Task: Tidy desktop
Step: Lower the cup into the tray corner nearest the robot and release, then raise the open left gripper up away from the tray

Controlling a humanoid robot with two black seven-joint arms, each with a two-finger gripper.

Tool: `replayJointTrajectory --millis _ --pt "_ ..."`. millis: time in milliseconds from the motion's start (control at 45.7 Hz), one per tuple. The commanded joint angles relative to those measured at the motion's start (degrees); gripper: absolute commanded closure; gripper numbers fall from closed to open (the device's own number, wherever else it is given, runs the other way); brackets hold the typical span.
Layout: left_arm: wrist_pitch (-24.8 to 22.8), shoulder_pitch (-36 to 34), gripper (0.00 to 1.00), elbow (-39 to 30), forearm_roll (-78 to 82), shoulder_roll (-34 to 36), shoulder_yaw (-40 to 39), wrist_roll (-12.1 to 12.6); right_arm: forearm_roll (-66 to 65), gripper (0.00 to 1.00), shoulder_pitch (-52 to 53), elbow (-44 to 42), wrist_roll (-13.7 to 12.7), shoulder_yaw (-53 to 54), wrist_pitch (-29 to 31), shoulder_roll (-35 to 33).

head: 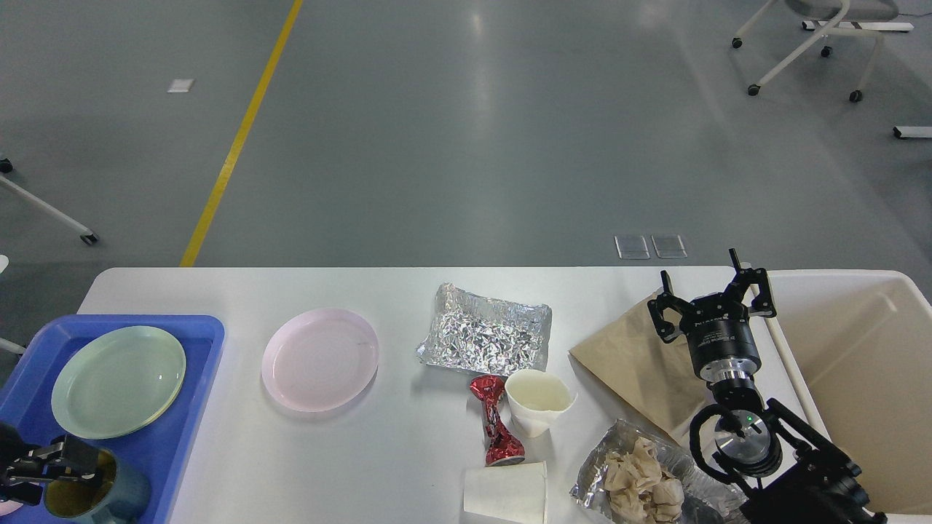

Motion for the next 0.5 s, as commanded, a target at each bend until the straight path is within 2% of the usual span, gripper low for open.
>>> replayJointTrajectory --millis 0,44,153,285,482 --pt "-2.87 -3.83 0.05 -1.31 0.09 0.93 2.37 0.05 -0.08 0.0 0.0 0.0 0.0 -0.06 0.0 0.0" --pt "-7.95 -10.74 0.05 -2.54 0.0 0.94 7.97 -0.39 -0.08 0.0 0.0 0.0 0.0 0.03 0.0 0.0" --pt "-12.63 -21.31 0.05 -7.19 -1.49 0.85 14.75 -0.13 0.01 0.0 0.0 0.0 0.0 0.03 0.0 0.0" --pt "-14.31 -36.34 0.04 -14.23 -6.67 -0.99 24.86 0.14 0.01 0.0 0.0 0.0 0.0 -0.06 0.0 0.0" --pt "-16.76 -52.69 0.04 -21.09 -13.53 -9.86 33.66 0.14 0.01 0.0 0.0 0.0 0.0 -0.06 0.0 0.0"
